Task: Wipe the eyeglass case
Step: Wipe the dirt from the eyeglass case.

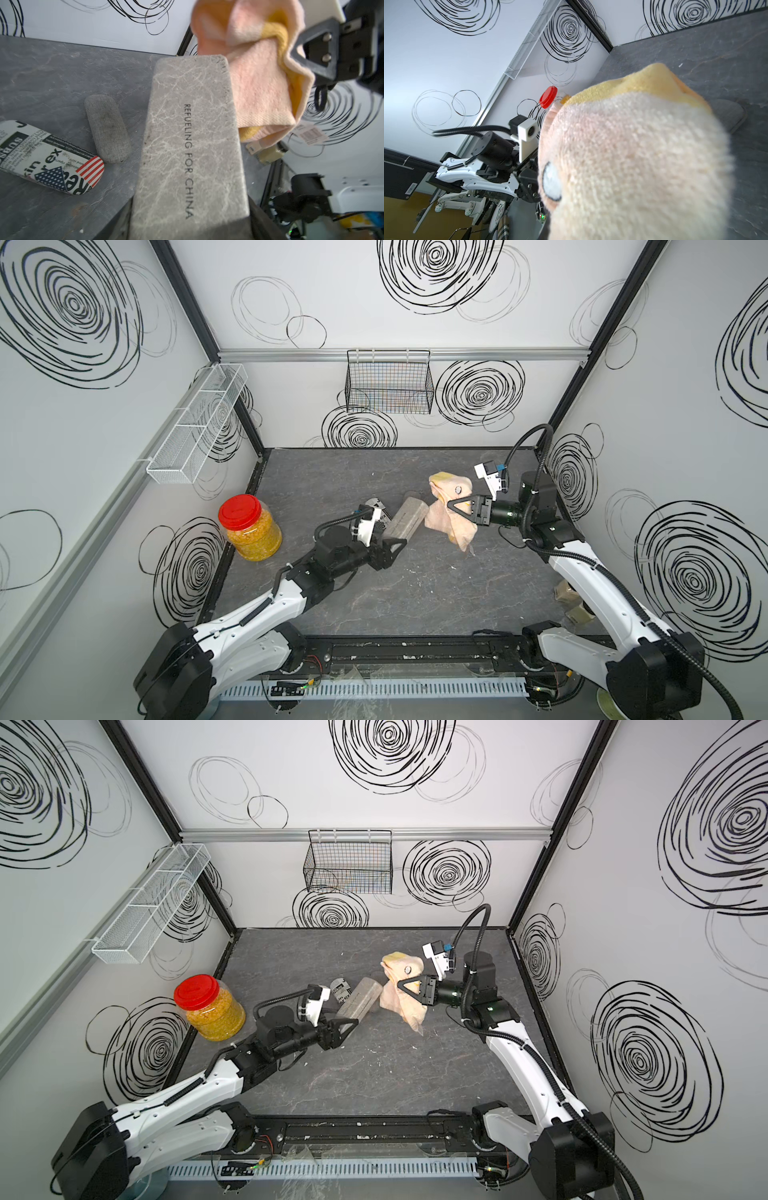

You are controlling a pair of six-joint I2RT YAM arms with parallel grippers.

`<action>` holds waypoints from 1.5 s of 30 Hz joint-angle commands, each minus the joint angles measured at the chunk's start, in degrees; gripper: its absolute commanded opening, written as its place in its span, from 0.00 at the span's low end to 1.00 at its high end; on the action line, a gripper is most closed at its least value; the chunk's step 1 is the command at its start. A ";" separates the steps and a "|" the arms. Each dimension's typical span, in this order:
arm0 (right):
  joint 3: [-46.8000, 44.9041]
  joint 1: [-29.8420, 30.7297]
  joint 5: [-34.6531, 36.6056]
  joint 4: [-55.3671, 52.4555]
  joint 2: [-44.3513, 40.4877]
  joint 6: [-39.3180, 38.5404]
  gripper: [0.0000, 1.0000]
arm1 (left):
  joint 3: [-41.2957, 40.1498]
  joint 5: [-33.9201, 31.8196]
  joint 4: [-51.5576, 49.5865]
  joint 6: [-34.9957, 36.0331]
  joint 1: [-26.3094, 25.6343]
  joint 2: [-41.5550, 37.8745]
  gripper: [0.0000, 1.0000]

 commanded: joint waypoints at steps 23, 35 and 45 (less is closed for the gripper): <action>5.96 -1.76 -6.39 6.75 1.83 2.82 0.07 | 13.10 30.98 10.04 -6.89 0.65 5.95 0.56; 2.85 -0.52 -9.85 14.47 -3.67 9.29 0.08 | 12.62 30.43 11.20 -6.28 0.32 7.71 0.56; 3.88 -0.46 -1.36 3.49 2.30 1.87 0.08 | 12.41 30.14 11.38 -6.28 0.11 6.84 0.56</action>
